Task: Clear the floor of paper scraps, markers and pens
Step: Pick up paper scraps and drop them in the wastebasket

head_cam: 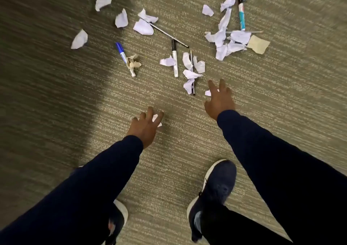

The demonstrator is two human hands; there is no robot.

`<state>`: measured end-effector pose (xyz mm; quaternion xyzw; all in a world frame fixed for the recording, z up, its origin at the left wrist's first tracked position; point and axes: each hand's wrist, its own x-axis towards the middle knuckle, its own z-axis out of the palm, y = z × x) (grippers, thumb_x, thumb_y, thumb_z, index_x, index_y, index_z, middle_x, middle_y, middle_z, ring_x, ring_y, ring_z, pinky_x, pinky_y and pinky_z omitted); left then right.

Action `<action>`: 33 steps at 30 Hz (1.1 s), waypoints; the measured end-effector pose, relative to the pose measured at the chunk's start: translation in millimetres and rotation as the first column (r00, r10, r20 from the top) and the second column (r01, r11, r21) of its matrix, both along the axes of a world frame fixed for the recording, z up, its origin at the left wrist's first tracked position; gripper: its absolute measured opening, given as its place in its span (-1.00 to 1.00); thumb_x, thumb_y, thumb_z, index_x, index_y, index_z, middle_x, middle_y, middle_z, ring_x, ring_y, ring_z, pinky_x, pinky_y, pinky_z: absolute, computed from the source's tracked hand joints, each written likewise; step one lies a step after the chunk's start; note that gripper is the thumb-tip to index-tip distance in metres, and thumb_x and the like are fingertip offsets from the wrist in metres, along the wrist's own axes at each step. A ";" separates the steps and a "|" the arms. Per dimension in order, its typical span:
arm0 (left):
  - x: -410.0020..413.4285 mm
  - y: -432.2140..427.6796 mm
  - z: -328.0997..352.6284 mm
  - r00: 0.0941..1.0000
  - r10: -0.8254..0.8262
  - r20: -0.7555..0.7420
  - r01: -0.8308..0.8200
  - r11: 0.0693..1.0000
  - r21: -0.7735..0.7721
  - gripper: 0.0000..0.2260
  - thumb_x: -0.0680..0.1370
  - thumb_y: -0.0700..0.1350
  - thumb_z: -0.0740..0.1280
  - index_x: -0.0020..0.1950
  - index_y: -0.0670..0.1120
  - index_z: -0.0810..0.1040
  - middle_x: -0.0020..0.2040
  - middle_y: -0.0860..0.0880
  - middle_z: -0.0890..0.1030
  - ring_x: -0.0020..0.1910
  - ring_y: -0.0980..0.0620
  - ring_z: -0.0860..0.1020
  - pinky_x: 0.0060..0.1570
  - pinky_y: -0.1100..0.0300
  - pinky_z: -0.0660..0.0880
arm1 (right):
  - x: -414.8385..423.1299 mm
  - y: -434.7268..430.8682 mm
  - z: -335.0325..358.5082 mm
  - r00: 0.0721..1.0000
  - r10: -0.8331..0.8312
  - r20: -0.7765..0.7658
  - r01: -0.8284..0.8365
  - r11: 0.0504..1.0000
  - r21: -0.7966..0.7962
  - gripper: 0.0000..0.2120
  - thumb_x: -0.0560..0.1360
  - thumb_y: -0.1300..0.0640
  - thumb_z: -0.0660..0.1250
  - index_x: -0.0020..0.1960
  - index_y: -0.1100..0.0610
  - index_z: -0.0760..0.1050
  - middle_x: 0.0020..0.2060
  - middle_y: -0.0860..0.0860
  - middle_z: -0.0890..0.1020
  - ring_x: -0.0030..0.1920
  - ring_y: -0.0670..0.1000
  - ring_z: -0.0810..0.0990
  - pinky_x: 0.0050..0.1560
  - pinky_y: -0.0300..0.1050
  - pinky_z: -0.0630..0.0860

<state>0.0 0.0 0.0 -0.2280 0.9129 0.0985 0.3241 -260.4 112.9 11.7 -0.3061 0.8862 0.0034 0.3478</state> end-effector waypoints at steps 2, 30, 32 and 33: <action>-0.6 -1.5 -9.4 0.998 -0.065 0.025 0.064 0.998 0.027 -0.31 0.55 -0.21 0.29 0.58 -0.03 -0.01 0.51 -0.24 0.18 0.23 -0.20 0.43 -0.04 -0.03 0.56 | 0.4 -1.1 -15.8 0.999 -0.023 -0.048 0.024 1.000 0.008 -0.36 0.55 0.27 0.28 0.55 -0.06 0.17 0.60 0.14 0.03 0.52 0.31 0.16 0.22 0.25 0.46; -166.0 -26.1 -54.2 0.884 0.264 -0.386 -0.191 0.957 0.217 -0.30 0.47 -0.15 0.46 0.54 -0.02 0.22 0.34 -0.24 0.33 -0.14 -0.23 0.58 -0.28 -0.01 0.51 | -58.4 -70.0 -51.3 0.949 0.260 -0.180 -0.291 0.941 -0.173 -0.34 0.47 0.16 0.40 0.52 -0.04 0.28 0.25 0.25 0.40 0.23 0.29 0.40 0.12 0.07 0.46; -156.4 -21.3 -56.3 0.875 0.241 -0.420 -0.167 0.965 0.204 -0.41 0.51 -0.24 0.40 0.50 -0.06 0.28 0.35 -0.26 0.35 -0.24 -0.19 0.56 -0.34 0.01 0.50 | -54.3 -68.5 -59.2 0.937 0.248 -0.246 -0.294 0.941 -0.170 -0.40 0.49 0.14 0.40 0.49 -0.04 0.34 0.25 0.25 0.40 0.23 0.30 0.39 0.10 0.09 0.51; -151.5 -18.8 -56.0 0.874 0.226 -0.430 -0.154 0.968 0.197 -0.46 0.53 -0.26 0.37 0.47 -0.06 0.30 0.33 -0.26 0.38 -0.28 -0.16 0.55 -0.35 -0.01 0.52 | -50.9 -67.8 -60.9 0.933 0.241 -0.267 -0.291 0.942 -0.167 -0.45 0.50 0.11 0.40 0.46 -0.02 0.38 0.26 0.25 0.40 0.24 0.30 0.39 0.08 0.12 0.54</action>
